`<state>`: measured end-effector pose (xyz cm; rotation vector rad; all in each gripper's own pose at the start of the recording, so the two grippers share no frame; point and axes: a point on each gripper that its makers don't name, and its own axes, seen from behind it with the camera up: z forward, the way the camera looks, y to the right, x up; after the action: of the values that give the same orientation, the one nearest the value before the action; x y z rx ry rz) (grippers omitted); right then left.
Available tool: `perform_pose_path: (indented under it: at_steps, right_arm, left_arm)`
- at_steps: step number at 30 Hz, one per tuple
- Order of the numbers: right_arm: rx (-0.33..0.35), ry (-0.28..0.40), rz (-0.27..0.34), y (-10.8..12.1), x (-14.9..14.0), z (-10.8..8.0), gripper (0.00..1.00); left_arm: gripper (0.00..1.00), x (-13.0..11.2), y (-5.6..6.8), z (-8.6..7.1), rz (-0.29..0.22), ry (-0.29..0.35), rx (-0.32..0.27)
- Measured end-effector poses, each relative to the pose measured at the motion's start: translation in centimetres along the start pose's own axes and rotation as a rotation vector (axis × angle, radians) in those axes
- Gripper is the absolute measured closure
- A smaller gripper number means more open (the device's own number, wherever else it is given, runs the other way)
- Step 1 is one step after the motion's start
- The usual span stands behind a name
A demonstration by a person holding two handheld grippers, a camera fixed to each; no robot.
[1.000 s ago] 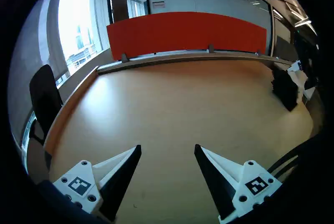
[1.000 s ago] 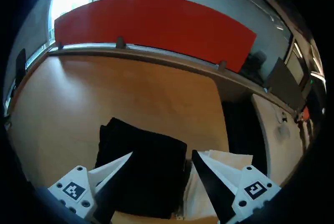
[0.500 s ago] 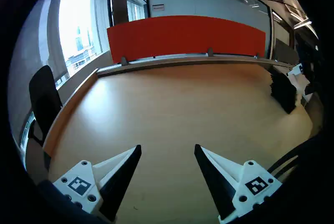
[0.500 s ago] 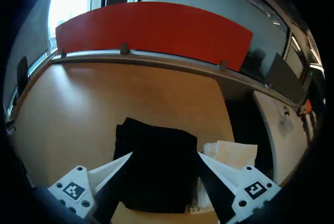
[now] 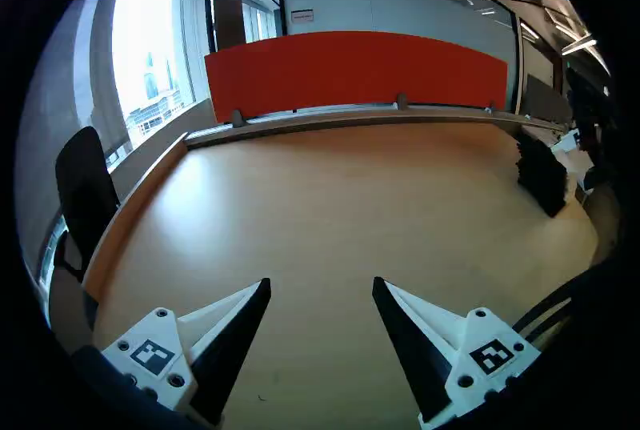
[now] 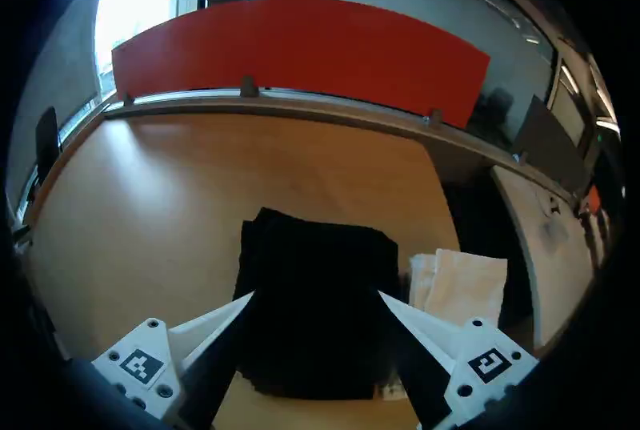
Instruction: Fold towel
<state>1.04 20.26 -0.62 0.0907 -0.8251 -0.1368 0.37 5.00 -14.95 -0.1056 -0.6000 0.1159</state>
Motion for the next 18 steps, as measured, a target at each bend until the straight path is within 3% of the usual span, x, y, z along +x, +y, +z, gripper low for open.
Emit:
perform_pose_path:
  at_steps: [12,18]
  right_arm:
    - [0.005,-0.067,-0.006,-0.7,-4.3,1.2,0.0]
    - [0.006,-0.073,-0.003,-0.7,-4.8,1.5,0.0]
  left_arm:
    - [0.06,-0.4,0.0,-0.4,0.002,-0.005,0.003]
    - [0.06,-0.4,-0.1,-0.5,0.006,-0.007,0.006]
